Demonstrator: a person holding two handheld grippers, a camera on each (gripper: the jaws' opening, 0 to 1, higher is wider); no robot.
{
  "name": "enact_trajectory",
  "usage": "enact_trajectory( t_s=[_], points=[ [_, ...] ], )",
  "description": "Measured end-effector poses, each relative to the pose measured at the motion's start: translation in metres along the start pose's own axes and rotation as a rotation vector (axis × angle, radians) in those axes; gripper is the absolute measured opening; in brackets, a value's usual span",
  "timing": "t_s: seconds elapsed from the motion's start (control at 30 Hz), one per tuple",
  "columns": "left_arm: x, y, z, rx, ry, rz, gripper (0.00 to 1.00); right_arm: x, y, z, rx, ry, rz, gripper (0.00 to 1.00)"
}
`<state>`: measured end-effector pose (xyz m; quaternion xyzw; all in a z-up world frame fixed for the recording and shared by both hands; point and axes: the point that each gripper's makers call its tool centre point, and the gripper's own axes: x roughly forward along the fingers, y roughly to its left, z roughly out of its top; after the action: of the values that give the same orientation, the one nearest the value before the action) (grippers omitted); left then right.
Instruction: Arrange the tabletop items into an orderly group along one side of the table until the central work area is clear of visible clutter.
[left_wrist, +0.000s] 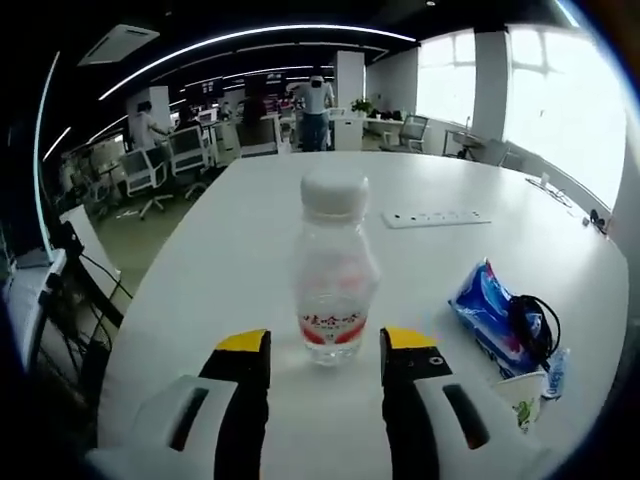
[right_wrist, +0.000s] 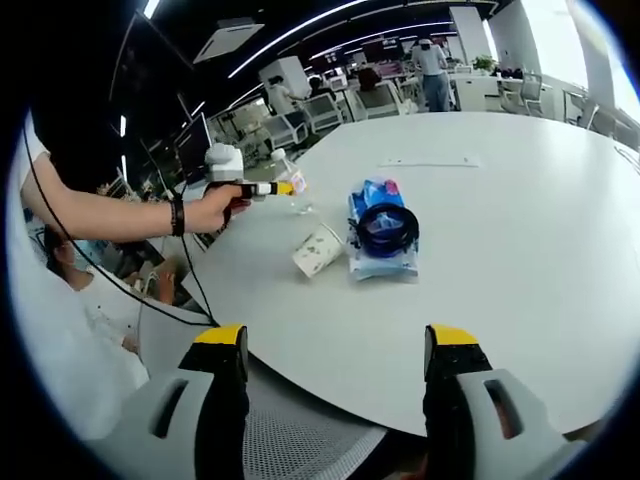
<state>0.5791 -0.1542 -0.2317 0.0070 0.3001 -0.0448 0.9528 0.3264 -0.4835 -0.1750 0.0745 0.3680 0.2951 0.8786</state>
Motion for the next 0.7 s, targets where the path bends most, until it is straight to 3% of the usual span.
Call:
enact_trajectory(
  t_s=[0.4, 0.7],
  points=[
    [-0.028, 0.009, -0.021, -0.066, 0.002, 0.017, 0.42, 0.002, 0.003, 0.001, -0.009, -0.009, 0.014, 0.71],
    [-0.048, 0.003, -0.033, -0.062, 0.007, -0.001, 0.42, 0.009, 0.0, 0.01, -0.025, -0.017, 0.027, 0.71]
  ],
)
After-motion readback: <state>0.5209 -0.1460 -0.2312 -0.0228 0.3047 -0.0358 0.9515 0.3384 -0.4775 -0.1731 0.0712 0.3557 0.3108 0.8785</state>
